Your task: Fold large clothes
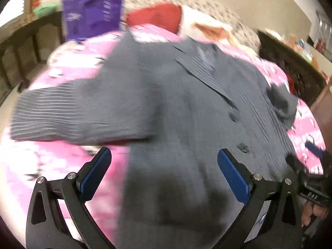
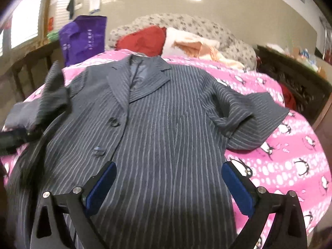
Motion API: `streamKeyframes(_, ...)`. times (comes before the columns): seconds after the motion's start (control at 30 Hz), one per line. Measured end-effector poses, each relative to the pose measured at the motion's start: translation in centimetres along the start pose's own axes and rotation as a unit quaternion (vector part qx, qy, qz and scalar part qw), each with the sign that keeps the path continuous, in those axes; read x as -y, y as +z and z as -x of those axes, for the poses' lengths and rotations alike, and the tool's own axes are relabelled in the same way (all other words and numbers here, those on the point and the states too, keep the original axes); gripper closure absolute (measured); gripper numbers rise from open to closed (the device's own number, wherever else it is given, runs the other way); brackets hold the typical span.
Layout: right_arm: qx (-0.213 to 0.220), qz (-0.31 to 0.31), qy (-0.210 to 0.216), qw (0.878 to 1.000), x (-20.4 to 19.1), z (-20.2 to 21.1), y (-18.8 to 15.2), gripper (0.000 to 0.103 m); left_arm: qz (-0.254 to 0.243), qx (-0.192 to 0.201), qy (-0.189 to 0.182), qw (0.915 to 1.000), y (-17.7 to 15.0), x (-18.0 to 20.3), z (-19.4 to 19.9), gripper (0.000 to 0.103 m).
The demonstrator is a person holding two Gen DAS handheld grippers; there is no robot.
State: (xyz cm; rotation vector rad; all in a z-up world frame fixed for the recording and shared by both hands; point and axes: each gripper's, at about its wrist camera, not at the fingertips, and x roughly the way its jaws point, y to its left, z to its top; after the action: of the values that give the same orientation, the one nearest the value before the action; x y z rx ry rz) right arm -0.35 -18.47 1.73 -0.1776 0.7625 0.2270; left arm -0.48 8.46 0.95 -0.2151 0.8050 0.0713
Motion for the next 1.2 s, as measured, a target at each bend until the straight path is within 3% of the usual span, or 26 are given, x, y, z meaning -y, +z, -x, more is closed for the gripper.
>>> streamKeyframes(0.13,-0.039,0.014,-0.020,0.999,-0.3,-2.4,-2.6,0.002,0.068,0.021,0.066,0.9953,0.0,-8.0,2.8,0.001)
streamKeyframes(0.23,-0.043,-0.009,-0.013,0.999,0.3,-3.2,-3.2,0.002,0.147,0.020,0.110,0.9828,-0.9,-14.8,3.8,0.001)
streamKeyframes(0.3,-0.044,-0.013,-0.012,0.999,0.5,-3.4,-3.3,0.001,0.190,0.018,0.108,0.9756,-1.7,-17.7,3.6,0.001)
streamKeyframes(0.4,-0.045,-0.021,-0.002,0.999,1.1,-3.6,-3.4,0.001,0.243,-0.018,0.083,0.9662,-2.4,-20.7,1.4,0.007)
streamKeyframes(0.5,-0.047,-0.032,0.003,0.998,1.3,-3.5,-3.4,0.001,0.256,-0.002,0.076,0.9638,-1.5,-22.0,0.4,0.007)
streamKeyframes(0.6,-0.047,-0.036,-0.001,0.998,0.8,-2.9,-3.5,0.001,0.269,0.014,0.051,0.9616,0.3,-23.3,-0.4,0.017)
streamKeyframes(0.7,-0.050,-0.038,0.000,0.998,0.7,-2.8,-3.6,0.001,0.322,0.027,0.011,0.9462,1.7,-25.5,-1.0,0.041)
streamKeyframes(0.73,-0.050,-0.040,0.001,0.998,0.7,-2.9,-3.6,0.001,0.336,0.020,-0.009,0.9415,2.2,-26.1,-1.3,0.057)
streamKeyframes(0.77,-0.051,-0.041,0.002,0.998,0.7,-2.9,-3.6,0.001,0.340,0.011,-0.019,0.9403,2.6,-26.0,-1.8,0.069)
streamKeyframes(0.8,-0.052,-0.043,0.003,0.998,0.8,-3.0,-3.6,0.001,0.335,0.004,-0.025,0.9419,2.9,-26.0,-2.0,0.071)
streamKeyframes(0.93,-0.054,-0.053,0.011,0.997,1.0,-3.2,-3.8,0.000,0.293,0.000,-0.022,0.9559,4.5,-25.1,-1.9,0.071)
streamKeyframes(1.0,-0.056,-0.060,0.019,0.996,1.2,-3.4,-3.8,0.000,0.287,-0.006,-0.012,0.9578,4.8,-25.3,-2.4,0.071)
streamKeyframes(1.07,-0.058,-0.067,0.026,0.996,1.4,-3.5,-3.8,0.000,0.278,0.003,0.019,0.9605,5.2,-25.6,-2.0,0.094)
streamKeyframes(1.13,-0.059,-0.070,0.029,0.995,1.5,-3.5,-3.8,0.000,0.274,0.032,0.043,0.9603,5.9,-26.2,-0.3,0.094)
streamKeyframes(1.2,-0.059,-0.070,0.029,0.995,1.5,-3.5,-3.8,0.000,0.281,0.073,0.085,0.9530,6.7,-27.4,2.6,0.095)
